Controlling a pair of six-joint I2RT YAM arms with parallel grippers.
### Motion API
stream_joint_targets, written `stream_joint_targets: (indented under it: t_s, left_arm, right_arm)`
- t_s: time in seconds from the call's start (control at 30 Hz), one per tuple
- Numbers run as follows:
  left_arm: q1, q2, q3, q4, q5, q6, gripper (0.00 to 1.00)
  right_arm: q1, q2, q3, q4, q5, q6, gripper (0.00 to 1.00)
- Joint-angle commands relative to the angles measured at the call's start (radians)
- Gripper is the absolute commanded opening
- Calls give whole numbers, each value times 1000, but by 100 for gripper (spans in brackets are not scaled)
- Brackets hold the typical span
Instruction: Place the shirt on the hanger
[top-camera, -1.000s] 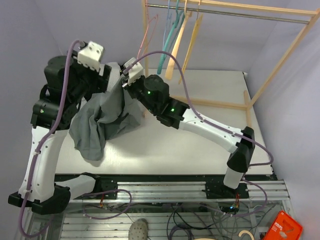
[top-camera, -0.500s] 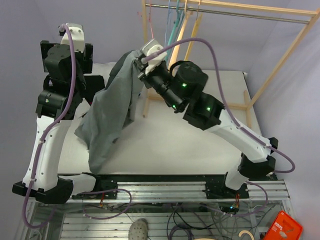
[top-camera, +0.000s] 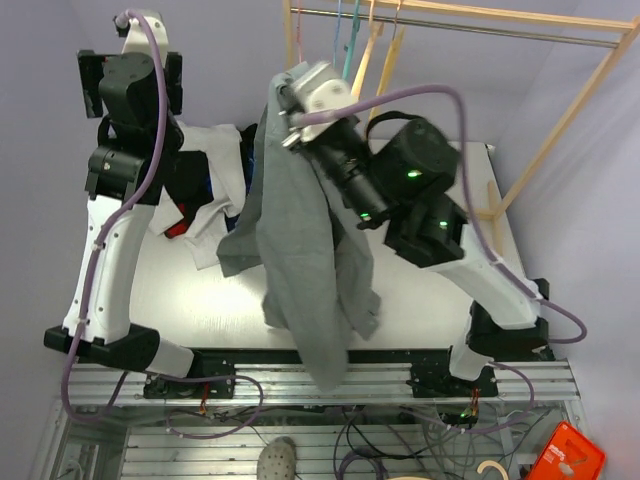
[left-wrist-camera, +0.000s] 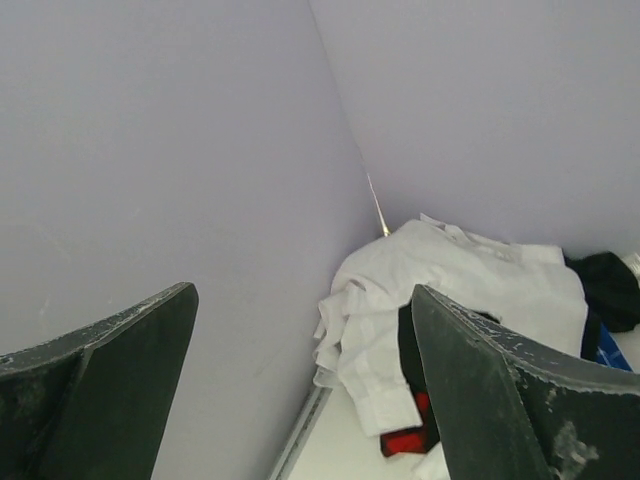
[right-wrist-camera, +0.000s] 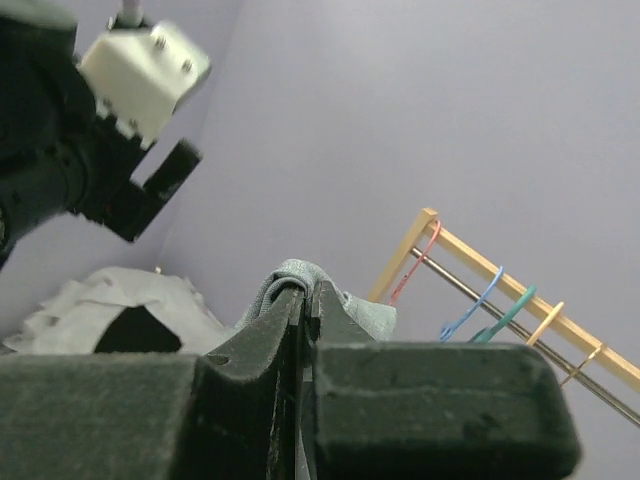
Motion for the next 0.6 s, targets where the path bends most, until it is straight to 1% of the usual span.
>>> stream_joint_targets:
  t_s: [0.0,0.07,0.17,0.27,0.33,0.43,0.5,0.57]
  left_arm:
    - [-1,75,184,-133,-63,12,100]
    - [0,76,197,-144,-135,-9,99]
    - [24,42,139,-30,-267,24,99]
    - [115,21,131,23,-334,53,98]
    - [214,30,160,-8,-316,33,97]
    - [403,53,202,-87,-248,-25,97]
    - [498,66,212,-132,-193,-61,96]
    - [571,79,210,-171,-125,-89,95]
  right_arm:
    - [3,127,-51,93,87,-162,0]
    - [-17,181,-37,103,88,-149,0]
    - [-50,255,-13,102,62,-71,0]
    - [-67,363,44,84,61,-18,0]
    - [-67,448,80,92,85,-15,0]
    - [-75,534,115,129,131,4,0]
    - [-92,572,123,153,163,35,0]
    - [-103,601,126,139,143,93,0]
